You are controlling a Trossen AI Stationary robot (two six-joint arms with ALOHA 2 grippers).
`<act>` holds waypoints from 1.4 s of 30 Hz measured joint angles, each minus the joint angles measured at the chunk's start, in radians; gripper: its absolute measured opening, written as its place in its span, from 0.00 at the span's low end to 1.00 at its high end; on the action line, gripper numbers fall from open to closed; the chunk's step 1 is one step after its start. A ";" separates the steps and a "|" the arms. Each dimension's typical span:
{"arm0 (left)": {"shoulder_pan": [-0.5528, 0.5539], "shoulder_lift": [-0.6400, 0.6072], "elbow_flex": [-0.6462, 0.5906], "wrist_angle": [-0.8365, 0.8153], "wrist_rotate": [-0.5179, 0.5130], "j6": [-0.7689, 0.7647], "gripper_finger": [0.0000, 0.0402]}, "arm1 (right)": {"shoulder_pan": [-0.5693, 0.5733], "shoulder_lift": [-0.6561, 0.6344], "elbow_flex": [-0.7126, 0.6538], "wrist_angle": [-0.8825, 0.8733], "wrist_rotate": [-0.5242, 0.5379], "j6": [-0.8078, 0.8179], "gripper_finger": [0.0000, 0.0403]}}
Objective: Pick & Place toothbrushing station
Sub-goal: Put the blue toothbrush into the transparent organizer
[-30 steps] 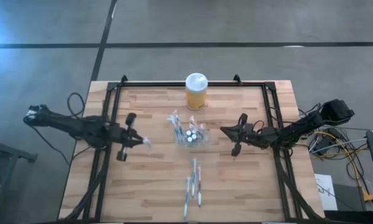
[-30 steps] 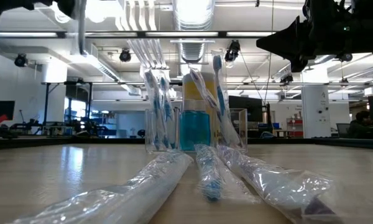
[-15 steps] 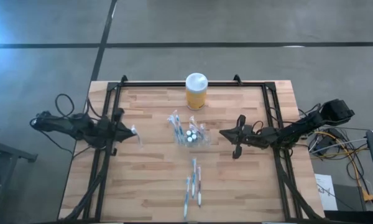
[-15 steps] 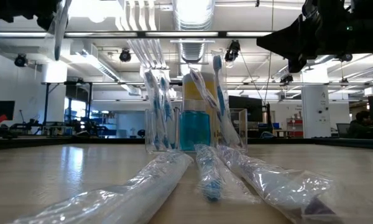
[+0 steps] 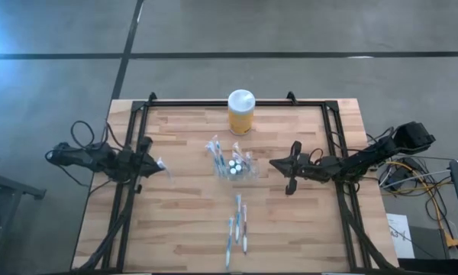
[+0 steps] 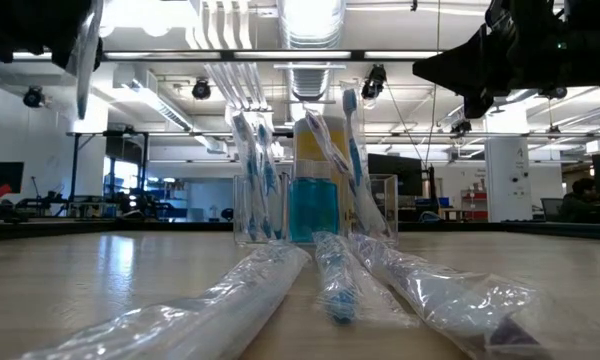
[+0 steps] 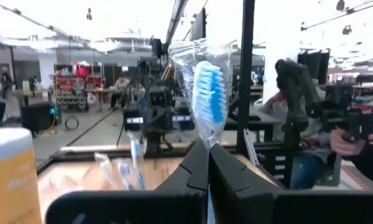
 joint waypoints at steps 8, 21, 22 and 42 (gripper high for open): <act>0.000 -0.031 -0.051 0.014 -0.053 -0.013 0.00 | 0.000 0.000 0.000 0.000 0.001 -0.002 0.02; 0.001 -0.035 -0.142 0.104 -0.055 -0.001 0.00 | 0.000 0.000 0.000 0.000 0.003 -0.004 0.02; 0.001 -0.035 -0.142 0.105 -0.054 0.002 0.00 | 0.000 0.000 0.000 0.000 0.003 -0.004 0.02; 0.001 0.074 -0.053 0.337 -0.043 0.005 0.00 | -0.001 0.000 0.005 0.023 0.001 -0.021 0.02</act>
